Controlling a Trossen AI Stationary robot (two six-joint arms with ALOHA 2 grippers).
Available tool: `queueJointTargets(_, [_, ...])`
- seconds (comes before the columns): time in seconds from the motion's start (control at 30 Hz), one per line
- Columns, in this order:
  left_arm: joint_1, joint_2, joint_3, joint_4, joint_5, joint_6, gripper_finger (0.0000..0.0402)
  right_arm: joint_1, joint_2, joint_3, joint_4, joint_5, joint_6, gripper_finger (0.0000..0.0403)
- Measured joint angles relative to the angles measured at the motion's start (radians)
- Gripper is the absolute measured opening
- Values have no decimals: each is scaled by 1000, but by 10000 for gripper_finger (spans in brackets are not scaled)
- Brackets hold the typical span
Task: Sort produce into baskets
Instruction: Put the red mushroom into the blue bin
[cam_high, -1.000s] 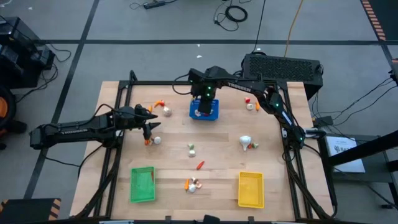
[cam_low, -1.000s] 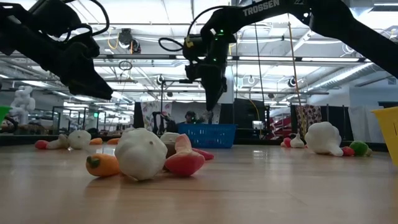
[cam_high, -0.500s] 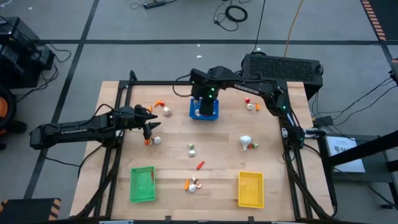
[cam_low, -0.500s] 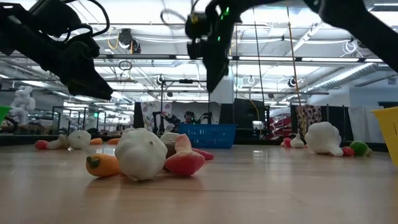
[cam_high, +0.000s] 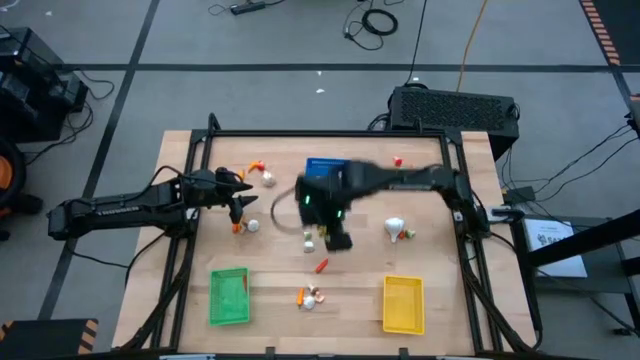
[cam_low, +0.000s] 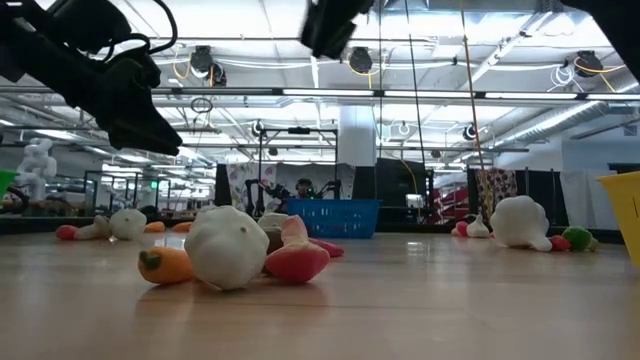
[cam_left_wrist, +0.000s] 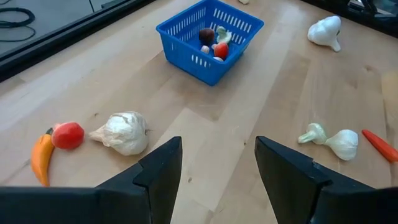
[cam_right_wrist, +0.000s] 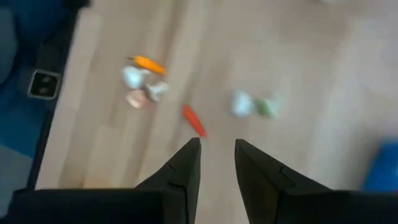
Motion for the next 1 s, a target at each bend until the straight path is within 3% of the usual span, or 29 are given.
queueJointTargets(0.4, [0, 0, 1, 8, 1, -6, 209, 201, 181, -2, 201, 11, -280, 105])
queueJointTargets(0.77, [0, 0, 1, 7, 1, -4, 209, 246, 210, -1, 247, 31, -168, 204])
queueJointTargets(1.0, [0, 1, 1, 6, 1, -5, 209, 289, 258, 0, 252, 29, -105, 218])
